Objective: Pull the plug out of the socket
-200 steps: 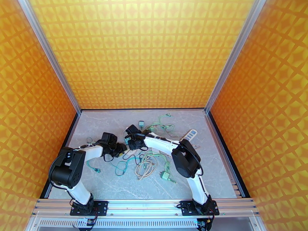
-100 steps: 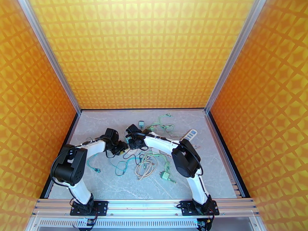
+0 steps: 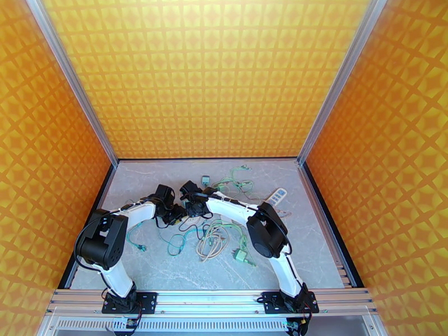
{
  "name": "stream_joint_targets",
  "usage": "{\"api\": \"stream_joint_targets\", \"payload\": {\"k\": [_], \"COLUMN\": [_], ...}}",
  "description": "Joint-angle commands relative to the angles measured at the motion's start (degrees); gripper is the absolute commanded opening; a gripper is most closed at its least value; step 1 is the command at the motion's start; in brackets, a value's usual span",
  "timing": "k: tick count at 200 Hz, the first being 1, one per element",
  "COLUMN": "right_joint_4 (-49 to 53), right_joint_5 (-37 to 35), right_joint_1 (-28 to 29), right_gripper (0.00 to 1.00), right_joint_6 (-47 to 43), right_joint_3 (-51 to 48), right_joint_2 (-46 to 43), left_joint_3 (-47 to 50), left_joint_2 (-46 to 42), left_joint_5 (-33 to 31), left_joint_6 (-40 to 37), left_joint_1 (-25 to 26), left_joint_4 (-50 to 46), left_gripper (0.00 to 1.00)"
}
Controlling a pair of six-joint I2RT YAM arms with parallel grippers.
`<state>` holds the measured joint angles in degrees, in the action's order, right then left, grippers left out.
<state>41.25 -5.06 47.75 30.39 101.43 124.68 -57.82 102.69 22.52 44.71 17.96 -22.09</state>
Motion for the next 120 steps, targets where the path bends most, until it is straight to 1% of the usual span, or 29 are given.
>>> {"api": "stream_joint_targets", "payload": {"k": [1, 16, 32, 70, 93, 120], "right_joint_4": [-9.52, -11.46, -11.40, -8.18, -3.90, 2.37], "right_joint_5": [13.96, 14.59, 14.36, 12.99, 10.73, 7.09], "right_joint_1": [0.68, -1.39, -2.66, -2.75, -1.21, 2.88], "right_gripper": [0.27, 0.27, 0.27, 0.27, 0.26, 0.26], "right_joint_6": [4.18, 4.98, 4.69, 3.33, 2.21, -0.47], "right_joint_3": [-3.68, -6.21, -6.83, -4.39, -0.80, 5.63], "right_joint_2": [-2.84, -4.63, -5.69, -4.76, -2.53, 1.21], "left_joint_3": [4.04, 4.31, 4.36, 3.66, 2.94, 2.60], "left_joint_2": [8.00, 8.25, 8.58, 9.10, 9.45, 9.76], "left_joint_5": [-5.85, -6.00, -6.00, -6.00, -6.03, -6.00], "left_joint_6": [-1.21, -1.16, -1.20, -1.54, -1.81, -2.15], "left_joint_1": [3.50, 3.51, 3.50, 3.52, 3.57, 3.53], "left_joint_4": [-6.40, -6.58, -6.81, -7.25, -7.61, -7.86], "left_gripper": [0.29, 0.29, 0.29, 0.29, 0.29, 0.29]}}
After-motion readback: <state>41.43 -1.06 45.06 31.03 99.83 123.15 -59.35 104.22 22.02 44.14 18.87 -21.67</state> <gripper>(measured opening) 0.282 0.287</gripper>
